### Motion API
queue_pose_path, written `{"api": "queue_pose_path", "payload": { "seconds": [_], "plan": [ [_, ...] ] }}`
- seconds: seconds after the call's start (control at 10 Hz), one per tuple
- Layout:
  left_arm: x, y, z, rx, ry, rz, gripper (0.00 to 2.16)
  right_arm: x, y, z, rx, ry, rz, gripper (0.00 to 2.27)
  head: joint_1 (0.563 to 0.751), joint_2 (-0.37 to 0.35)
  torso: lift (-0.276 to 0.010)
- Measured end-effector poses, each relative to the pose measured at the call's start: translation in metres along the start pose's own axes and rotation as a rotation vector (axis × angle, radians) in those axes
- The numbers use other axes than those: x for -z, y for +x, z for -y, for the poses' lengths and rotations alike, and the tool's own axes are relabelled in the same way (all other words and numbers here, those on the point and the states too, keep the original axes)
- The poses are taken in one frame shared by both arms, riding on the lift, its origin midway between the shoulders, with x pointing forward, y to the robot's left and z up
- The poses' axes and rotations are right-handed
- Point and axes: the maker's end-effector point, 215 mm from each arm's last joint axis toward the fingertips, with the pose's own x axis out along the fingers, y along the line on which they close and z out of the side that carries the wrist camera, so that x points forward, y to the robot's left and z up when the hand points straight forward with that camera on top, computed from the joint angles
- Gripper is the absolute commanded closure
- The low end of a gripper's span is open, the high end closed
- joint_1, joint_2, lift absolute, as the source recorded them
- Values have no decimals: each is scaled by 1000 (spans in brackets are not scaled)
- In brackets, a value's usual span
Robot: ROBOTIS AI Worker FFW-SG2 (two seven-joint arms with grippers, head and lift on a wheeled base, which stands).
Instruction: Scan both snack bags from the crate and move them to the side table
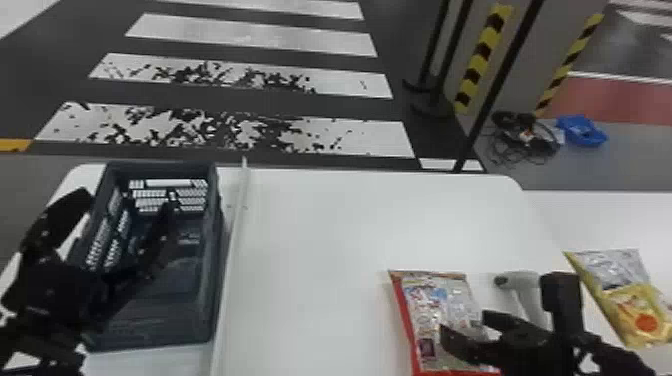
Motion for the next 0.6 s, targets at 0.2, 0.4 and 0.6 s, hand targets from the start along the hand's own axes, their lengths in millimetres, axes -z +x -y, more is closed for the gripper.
{"api": "queue_pose_path", "payload": {
  "seconds": [0.2, 0.4, 0.6],
  "plan": [
    [1, 0, 0, 0, 2, -3, 80, -5, 9, -12, -23, 13, -6, 53, 695, -111, -95],
    [1, 0, -1, -1, 3, -4, 80, 6, 25, -12, -27, 21, -32, 154, 695, -101, -95],
    [3, 0, -2, -3, 5, -6, 80, 30, 38, -8, -25, 20, -85, 1582, 695, -101, -95]
  ]
}}
